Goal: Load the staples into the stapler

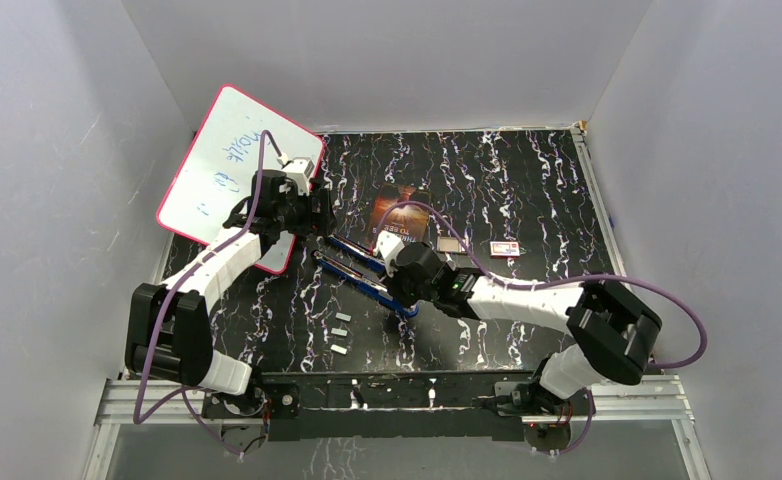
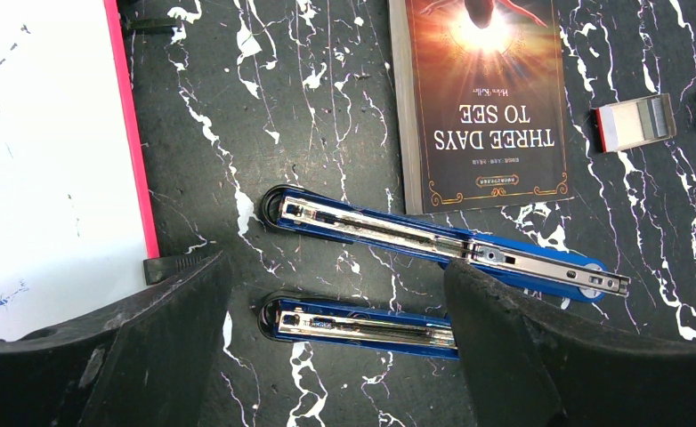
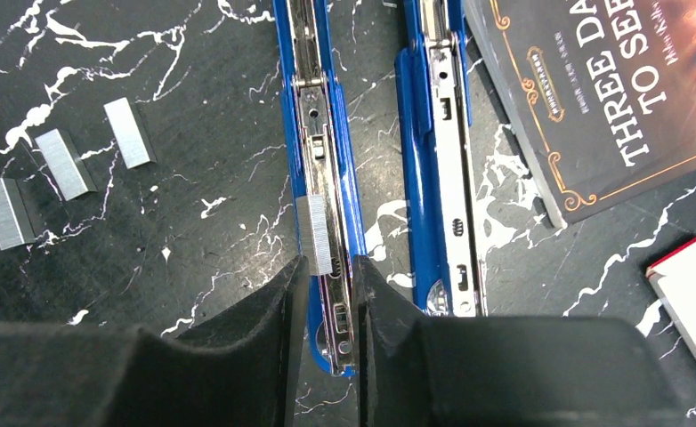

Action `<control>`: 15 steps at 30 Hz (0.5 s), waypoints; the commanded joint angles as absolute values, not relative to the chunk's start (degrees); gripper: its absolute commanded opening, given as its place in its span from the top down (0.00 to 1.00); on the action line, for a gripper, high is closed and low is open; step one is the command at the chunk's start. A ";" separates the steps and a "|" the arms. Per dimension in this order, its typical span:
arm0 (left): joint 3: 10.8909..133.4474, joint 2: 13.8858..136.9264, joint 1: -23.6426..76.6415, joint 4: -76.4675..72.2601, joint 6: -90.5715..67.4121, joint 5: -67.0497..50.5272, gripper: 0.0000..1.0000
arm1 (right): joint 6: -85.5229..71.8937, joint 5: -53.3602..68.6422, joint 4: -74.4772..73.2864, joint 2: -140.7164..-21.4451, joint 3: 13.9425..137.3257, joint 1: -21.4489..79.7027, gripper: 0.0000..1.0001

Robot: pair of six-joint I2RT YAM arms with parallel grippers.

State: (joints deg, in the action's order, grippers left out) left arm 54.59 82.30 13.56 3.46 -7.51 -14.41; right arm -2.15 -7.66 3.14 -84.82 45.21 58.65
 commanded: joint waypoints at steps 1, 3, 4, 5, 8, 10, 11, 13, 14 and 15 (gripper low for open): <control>55.73 81.84 13.36 3.27 -7.21 -15.29 0.13 | -0.29 -6.34 7.76 -81.16 44.50 59.06 0.67; 55.72 81.76 13.38 3.25 -7.21 -15.29 0.13 | 1.00 -5.61 8.66 -80.49 43.89 59.11 0.66; 55.72 81.70 13.42 3.25 -7.21 -15.29 0.13 | 1.99 -5.50 8.92 -80.35 43.64 59.12 0.66; 55.72 81.66 13.40 3.20 -7.25 -15.25 0.13 | 2.87 -5.47 8.91 -80.25 43.48 59.11 0.65; 55.55 81.40 13.42 2.83 -7.56 -15.63 0.13 | 6.02 -6.08 9.78 -80.29 42.73 60.04 0.60; 55.48 81.07 13.37 2.66 -7.71 -15.86 0.13 | 8.04 -7.13 11.52 -80.38 41.62 60.94 0.59; 55.40 80.85 13.36 2.52 -7.73 -15.89 0.13 | 8.87 -7.87 12.08 -80.41 41.27 61.54 0.58; 55.30 80.46 13.42 2.46 -7.73 -15.68 0.13 | 10.74 -9.76 13.66 -80.38 40.38 62.83 0.57; 55.29 80.36 13.38 2.42 -7.78 -15.56 0.13 | 11.62 -10.98 14.76 -80.28 39.78 63.40 0.57; 55.28 80.18 13.39 2.38 -7.82 -15.60 0.13 | 12.58 -12.01 16.24 -80.14 38.90 63.76 0.56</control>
State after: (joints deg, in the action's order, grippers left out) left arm 54.59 82.30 13.56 3.09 -7.66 -14.59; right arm 7.07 -7.84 8.97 -81.80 40.80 61.82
